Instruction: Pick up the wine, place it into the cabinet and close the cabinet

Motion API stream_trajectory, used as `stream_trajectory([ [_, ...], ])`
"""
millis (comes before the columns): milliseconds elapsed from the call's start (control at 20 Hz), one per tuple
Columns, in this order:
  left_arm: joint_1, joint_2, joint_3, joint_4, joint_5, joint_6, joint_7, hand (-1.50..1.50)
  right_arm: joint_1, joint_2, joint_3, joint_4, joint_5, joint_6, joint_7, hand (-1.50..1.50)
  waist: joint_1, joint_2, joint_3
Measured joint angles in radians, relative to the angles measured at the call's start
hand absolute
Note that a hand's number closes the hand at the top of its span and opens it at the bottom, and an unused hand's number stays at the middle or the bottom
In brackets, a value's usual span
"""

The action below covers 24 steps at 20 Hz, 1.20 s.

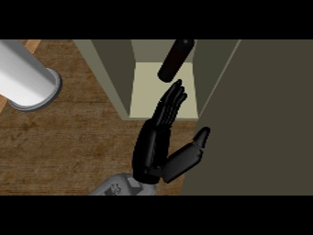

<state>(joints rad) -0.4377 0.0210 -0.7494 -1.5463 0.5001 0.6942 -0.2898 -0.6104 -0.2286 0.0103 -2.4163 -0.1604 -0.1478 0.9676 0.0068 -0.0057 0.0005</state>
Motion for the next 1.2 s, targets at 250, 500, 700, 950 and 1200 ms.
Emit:
stream_trajectory([
  [250, 0.166, 0.054, -0.076, -0.186, -0.029, 0.01, 0.006, 1.5, -0.019, -0.014, 0.0, -0.001, 0.007, -0.007, 0.017, -1.5, -0.001, 0.0, -0.001],
  [500, 0.314, 0.162, -0.14, -0.348, -0.042, -0.049, -0.007, 1.5, -0.017, -0.014, 0.015, -0.01, 0.016, -0.013, 0.026, -1.5, -0.001, 0.001, -0.001],
  [700, 0.393, 0.268, -0.111, -0.441, -0.016, -0.121, -0.024, 1.5, -0.033, -0.004, 0.066, 0.004, -0.009, 0.01, 0.024, 1.5, 0.003, 0.002, 0.0],
  [950, 0.485, 0.401, -0.035, -0.528, 0.056, -0.239, -0.05, 1.5, -0.052, 0.029, 0.151, 0.001, -0.022, 0.032, 0.018, 1.5, 0.003, 0.002, -0.001],
  [1200, 0.593, 0.523, 0.063, -0.601, 0.138, -0.358, -0.104, 1.5, -0.05, 0.11, 0.265, 0.015, -0.036, 0.02, 0.032, 1.5, 0.013, 0.005, 0.001],
])
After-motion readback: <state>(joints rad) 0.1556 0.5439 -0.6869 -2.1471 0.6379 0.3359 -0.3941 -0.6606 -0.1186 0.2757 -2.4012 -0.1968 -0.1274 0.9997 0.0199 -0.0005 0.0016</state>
